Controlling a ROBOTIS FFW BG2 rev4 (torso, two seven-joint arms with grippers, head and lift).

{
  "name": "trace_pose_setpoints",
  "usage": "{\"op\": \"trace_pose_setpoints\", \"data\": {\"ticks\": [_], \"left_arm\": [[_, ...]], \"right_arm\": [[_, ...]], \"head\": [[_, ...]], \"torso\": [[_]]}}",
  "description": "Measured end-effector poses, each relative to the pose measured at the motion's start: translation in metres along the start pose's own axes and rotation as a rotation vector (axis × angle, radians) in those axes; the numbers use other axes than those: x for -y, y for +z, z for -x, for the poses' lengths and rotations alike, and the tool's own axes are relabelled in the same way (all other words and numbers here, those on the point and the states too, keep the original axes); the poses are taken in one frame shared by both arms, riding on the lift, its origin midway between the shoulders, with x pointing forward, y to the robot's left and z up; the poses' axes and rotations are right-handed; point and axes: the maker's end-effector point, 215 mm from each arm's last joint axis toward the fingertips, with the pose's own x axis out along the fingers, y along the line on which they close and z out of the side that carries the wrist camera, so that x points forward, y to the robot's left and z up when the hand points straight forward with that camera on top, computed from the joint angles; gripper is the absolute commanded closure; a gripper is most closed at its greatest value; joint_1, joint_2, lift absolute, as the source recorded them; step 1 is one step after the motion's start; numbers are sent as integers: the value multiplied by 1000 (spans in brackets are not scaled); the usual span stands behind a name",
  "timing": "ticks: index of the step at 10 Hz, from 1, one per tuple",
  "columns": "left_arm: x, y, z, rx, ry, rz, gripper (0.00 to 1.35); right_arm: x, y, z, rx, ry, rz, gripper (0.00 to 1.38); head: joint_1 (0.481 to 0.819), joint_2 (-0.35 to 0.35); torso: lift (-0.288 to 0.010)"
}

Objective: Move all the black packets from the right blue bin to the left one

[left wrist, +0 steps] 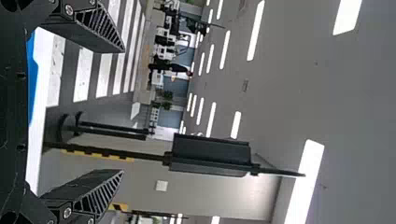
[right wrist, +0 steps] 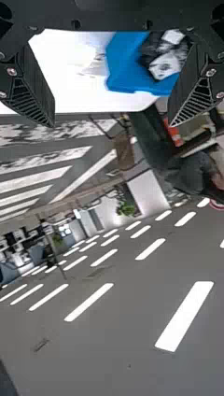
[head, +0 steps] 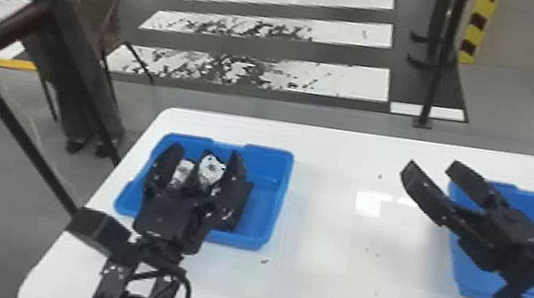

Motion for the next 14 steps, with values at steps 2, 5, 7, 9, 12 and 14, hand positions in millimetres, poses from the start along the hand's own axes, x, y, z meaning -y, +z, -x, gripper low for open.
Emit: {"op": "trace_pose_setpoints", "data": {"ticks": [2,5,7,9,12,14], "left_arm": [[30,25,22,-17,-9,163,107],[58,17,34,-94,-49,232,107],[57,16,33,-99,-49,230,107],[58,16,33,-99,-50,229,107],[57,18,32,-94,-50,231,107],[58,18,31,-92,-52,233,108]], "right_arm": [[76,25,48,-69,-213,113,140],[169,65,126,-247,-522,250,139],[192,60,147,-378,-608,223,137],[201,36,161,-526,-661,154,140],[205,-3,172,-724,-704,51,136],[216,-16,173,-794,-727,11,136]], "head": [[695,67],[695,-118],[695,-158],[695,-174],[695,-172],[695,-174]], "torso": [[-140],[-140],[-140],[-140],[-140],[-140]]}}
